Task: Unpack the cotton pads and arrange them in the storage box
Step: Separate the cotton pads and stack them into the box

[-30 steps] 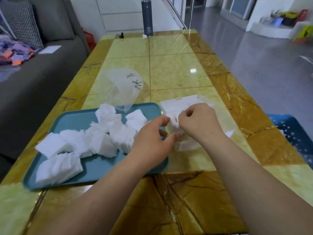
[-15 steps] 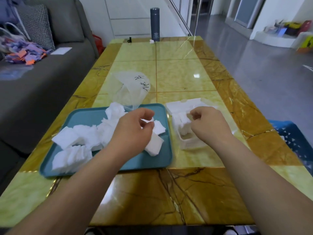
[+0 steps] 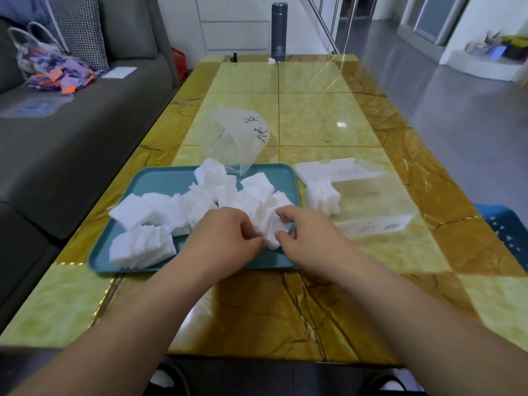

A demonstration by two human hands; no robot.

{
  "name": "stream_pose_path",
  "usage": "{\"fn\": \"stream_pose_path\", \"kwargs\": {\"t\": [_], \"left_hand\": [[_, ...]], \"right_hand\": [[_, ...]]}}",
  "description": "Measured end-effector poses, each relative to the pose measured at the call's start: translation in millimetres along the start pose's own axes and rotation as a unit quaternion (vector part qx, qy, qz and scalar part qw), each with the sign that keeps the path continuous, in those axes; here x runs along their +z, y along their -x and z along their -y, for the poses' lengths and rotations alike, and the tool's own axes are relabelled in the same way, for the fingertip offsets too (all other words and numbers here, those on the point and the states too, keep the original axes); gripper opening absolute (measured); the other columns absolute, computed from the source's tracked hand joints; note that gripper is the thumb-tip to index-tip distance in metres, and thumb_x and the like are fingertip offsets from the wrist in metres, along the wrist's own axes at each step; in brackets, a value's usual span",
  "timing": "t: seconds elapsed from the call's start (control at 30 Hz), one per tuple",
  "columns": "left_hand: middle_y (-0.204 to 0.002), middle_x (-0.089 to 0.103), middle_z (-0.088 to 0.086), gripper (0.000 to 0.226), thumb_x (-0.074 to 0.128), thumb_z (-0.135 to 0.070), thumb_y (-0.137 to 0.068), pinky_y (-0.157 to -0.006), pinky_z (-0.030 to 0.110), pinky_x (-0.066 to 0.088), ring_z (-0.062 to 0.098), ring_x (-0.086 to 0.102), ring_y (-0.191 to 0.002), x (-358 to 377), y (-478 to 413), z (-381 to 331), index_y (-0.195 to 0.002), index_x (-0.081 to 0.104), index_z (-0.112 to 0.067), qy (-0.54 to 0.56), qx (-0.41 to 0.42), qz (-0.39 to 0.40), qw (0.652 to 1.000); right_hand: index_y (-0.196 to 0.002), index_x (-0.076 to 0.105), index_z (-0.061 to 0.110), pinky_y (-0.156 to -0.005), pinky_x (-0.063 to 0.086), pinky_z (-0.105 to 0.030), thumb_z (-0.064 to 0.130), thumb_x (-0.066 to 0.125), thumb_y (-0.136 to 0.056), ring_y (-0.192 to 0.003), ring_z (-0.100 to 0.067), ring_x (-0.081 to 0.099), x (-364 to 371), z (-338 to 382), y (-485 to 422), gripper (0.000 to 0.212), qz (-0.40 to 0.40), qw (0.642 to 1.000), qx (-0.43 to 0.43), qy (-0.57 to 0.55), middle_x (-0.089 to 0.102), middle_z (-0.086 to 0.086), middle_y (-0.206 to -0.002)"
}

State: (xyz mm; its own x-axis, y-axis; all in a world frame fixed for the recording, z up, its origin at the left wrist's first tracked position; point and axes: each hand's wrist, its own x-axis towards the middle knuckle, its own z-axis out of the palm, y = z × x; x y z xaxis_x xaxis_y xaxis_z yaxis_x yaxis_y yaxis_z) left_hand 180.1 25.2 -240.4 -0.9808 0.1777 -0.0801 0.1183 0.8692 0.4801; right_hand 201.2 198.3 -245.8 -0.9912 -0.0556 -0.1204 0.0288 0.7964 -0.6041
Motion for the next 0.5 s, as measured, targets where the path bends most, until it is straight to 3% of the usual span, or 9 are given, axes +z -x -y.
{"fn": "stream_pose_path", "kwargs": {"t": [0.1, 0.2, 0.3, 0.4, 0.5], "left_hand": [[-0.07, 0.074, 0.0, 0.03, 0.072, -0.048, -0.085, -0.067, 0.038, 0.061, 0.013, 0.067, -0.068, 2.1, -4.8, 4.4, -0.077, 0.079, -0.019, -0.017, 0.01, 0.015, 1.0], [-0.063, 0.069, 0.005, 0.042, 0.068, -0.054, -0.086, -0.062, 0.038, 0.056, 0.02, 0.067, -0.065, 7.1, -10.4, 9.5, -0.07, 0.076, -0.016, -0.001, 0.014, 0.035, 0.999], [-0.063, 0.066, 0.011, 0.051, 0.069, -0.061, -0.084, -0.055, 0.037, 0.05, 0.024, 0.063, -0.061, 10.2, -13.6, 12.1, -0.07, 0.073, -0.012, 0.02, 0.01, 0.043, 0.999], [-0.068, 0.069, 0.005, 0.033, 0.078, -0.05, -0.082, -0.061, 0.038, 0.053, 0.019, 0.064, -0.066, 7.6, -14.3, 19.3, -0.074, 0.073, -0.017, 0.083, 0.005, 0.038, 0.996], [-0.075, 0.071, -0.004, 0.017, 0.085, -0.034, -0.079, -0.059, 0.019, 0.049, 0.002, 0.061, -0.065, 4.6, -12.2, 25.5, -0.079, 0.074, -0.021, 0.157, -0.002, 0.047, 0.986]], "right_hand": [[-0.148, 0.051, 0.022, -0.094, 0.046, -0.028, 0.023, 0.058, -0.101, -0.117, -0.022, 0.062, 2.1, -5.1, -7.0, 0.047, -0.018, 1.0, 0.009, 0.001, 0.063, -0.004, -0.138], [-0.148, 0.05, 0.026, -0.094, 0.043, -0.023, 0.024, 0.061, -0.1, -0.121, -0.018, 0.061, 7.1, -4.5, -13.2, 0.05, -0.018, 0.999, 0.019, -0.023, 0.063, 0.0, -0.138], [-0.144, 0.053, 0.027, -0.081, 0.045, -0.017, 0.026, 0.068, -0.096, -0.102, -0.01, 0.061, 11.3, -3.8, -15.3, 0.05, -0.016, 1.0, 0.02, -0.016, 0.066, 0.008, -0.119], [-0.139, 0.058, 0.025, -0.067, 0.04, -0.01, 0.028, 0.072, -0.094, -0.085, -0.002, 0.059, 11.4, -8.3, -17.7, 0.047, -0.021, 0.999, 0.021, -0.026, 0.064, 0.012, -0.097], [-0.137, 0.059, 0.026, -0.071, 0.041, -0.013, 0.031, 0.074, -0.092, -0.086, -0.004, 0.058, 9.5, -9.8, -16.4, 0.048, -0.02, 0.999, 0.021, -0.028, 0.065, 0.011, -0.103]]}}
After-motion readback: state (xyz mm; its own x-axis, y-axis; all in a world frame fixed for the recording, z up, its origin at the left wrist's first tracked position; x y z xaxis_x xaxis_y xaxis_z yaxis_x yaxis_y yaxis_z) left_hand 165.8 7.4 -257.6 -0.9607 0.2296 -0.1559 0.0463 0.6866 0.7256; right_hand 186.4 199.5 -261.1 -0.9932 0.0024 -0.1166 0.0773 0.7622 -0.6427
